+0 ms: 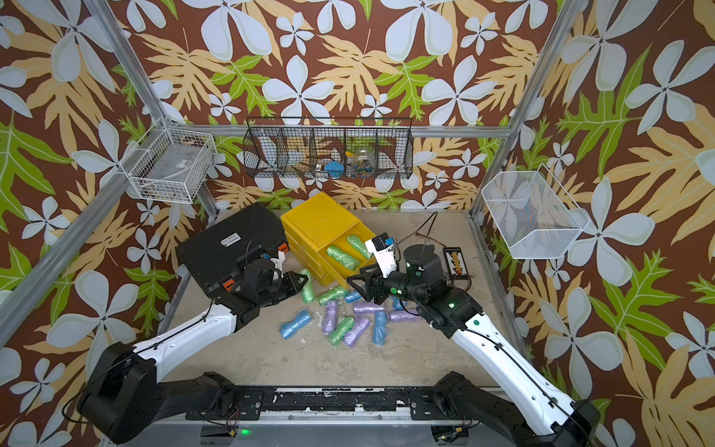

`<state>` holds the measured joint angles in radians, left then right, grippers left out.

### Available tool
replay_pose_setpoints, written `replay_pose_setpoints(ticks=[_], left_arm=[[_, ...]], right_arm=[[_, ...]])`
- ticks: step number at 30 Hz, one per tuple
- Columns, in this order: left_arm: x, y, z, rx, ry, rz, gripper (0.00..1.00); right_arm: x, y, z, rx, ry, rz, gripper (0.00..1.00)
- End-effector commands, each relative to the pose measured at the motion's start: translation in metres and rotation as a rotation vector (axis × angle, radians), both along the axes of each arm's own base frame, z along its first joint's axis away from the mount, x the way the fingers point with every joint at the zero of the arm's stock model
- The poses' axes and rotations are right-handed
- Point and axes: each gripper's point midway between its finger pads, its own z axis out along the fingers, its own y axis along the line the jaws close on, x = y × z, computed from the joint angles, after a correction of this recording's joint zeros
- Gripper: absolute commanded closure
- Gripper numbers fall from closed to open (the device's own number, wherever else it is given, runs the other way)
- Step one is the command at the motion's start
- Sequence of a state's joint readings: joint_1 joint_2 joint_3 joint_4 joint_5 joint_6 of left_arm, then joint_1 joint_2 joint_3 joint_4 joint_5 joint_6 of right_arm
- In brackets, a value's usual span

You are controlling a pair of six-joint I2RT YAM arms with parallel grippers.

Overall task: Sort the rolls of trash bags by color and place them into the drawer
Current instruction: Pick up the roll of trash bags from the center of the board.

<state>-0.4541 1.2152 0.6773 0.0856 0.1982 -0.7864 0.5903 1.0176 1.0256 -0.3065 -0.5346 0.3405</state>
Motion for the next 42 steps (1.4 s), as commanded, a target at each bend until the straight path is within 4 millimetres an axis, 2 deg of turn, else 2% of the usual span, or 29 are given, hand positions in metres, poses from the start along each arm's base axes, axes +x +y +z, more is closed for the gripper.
replay_pose_setpoints(ticks=[1,8,12,17,28,33,35,36,39,40,42], left_arm=[[-0.014,-0.014,0.031,-0.065,-0.051,-0.119,0.94],[-0.041,-0.041,0.114,-0.285,-0.198,-0.317,0.94],[-0.056,-0.048,0.144,-0.38,-0.244,-0.392,0.93],[-0.067,-0.053,0.16,-0.465,-0.254,-0.452,0.93],[-0.079,-0.054,0.179,-0.547,-0.279,-0.501,0.91],[-0.082,-0.054,0.181,-0.56,-0.282,-0.507,0.9],[-0.082,-0.054,0.18,-0.561,-0.278,-0.506,0.86],[-0.081,-0.054,0.18,-0.56,-0.277,-0.502,0.8],[-0.077,-0.052,0.178,-0.549,-0.267,-0.47,0.5],[-0.074,-0.05,0.176,-0.536,-0.265,-0.447,0.43],[-0.067,-0.046,0.172,-0.494,-0.255,-0.394,0.35]], right_arm=[[-0.012,0.021,0.02,0.106,0.013,0.124,0.4],[-0.011,0.049,0.016,0.158,0.083,0.225,0.36],[-0.01,0.061,0.013,0.16,0.1,0.251,0.35],[-0.013,0.078,0.011,0.158,0.115,0.289,0.33],[-0.009,0.09,0.003,0.15,0.141,0.287,0.33],[-0.009,0.095,0.005,0.16,0.145,0.298,0.46],[-0.009,0.096,0.009,0.173,0.144,0.308,0.54],[-0.01,0.097,0.01,0.178,0.145,0.316,0.61],[-0.008,0.098,0.013,0.172,0.129,0.31,0.74],[-0.005,0.097,0.013,0.153,0.115,0.297,0.76],[0.002,0.094,0.009,0.101,0.09,0.258,0.78]])
